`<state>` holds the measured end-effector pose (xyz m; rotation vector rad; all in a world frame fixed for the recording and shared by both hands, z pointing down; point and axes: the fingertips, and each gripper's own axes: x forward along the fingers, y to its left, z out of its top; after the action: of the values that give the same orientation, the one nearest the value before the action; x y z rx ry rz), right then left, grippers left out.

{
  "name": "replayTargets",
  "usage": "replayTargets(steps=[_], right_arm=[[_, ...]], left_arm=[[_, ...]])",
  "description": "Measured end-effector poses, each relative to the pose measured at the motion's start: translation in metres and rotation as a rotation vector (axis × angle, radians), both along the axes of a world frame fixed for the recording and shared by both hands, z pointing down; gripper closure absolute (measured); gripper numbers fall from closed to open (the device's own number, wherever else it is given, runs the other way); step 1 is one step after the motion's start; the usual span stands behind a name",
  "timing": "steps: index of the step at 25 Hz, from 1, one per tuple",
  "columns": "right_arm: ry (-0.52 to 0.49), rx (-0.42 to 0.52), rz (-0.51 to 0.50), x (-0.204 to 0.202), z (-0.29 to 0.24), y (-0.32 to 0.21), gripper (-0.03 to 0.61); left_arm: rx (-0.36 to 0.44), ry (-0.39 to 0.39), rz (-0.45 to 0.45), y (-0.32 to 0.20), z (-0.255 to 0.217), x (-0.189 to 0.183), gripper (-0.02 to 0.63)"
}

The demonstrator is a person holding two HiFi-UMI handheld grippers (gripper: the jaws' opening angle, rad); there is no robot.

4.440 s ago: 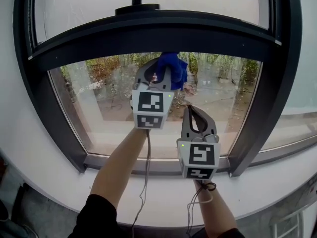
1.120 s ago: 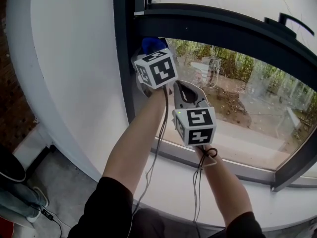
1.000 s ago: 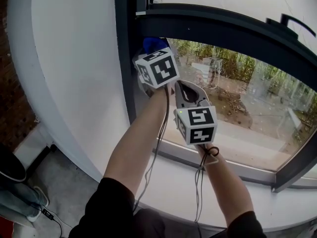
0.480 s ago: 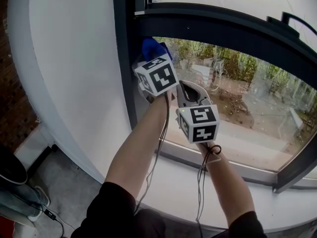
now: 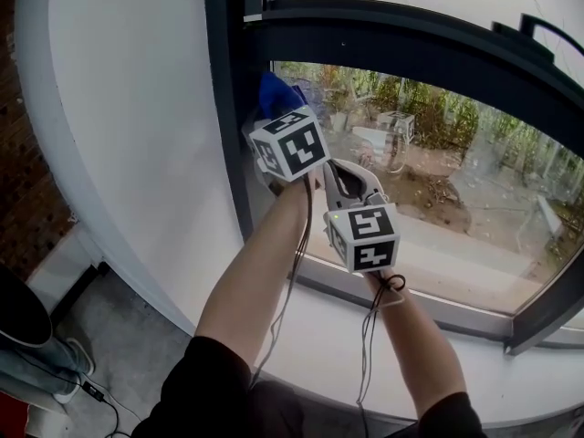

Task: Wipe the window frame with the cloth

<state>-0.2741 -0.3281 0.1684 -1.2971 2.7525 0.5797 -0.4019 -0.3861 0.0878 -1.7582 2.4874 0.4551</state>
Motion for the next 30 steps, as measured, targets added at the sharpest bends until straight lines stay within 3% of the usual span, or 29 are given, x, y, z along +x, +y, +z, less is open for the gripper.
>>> replayTargets(steps=[12, 26, 30], right_arm=[[-0.003, -0.074, -0.020, 0.011, 0.051, 0.005, 0.572], [0.033, -0.083, -0.030, 0.013, 0.085, 0.010, 0.572], [0.057, -0.083, -0.037, 0.012, 0.095, 0.013, 0.572]], left_arm=[[-0.053, -0.026, -0.032, 0.000, 0.033, -0.002, 0.557], [-0.171, -0.323, -0.215, -0.004, 0.064, -0.003, 0.557], [-0.190, -0.439, -0.287, -0.002, 0.065, 0.000, 0.557]])
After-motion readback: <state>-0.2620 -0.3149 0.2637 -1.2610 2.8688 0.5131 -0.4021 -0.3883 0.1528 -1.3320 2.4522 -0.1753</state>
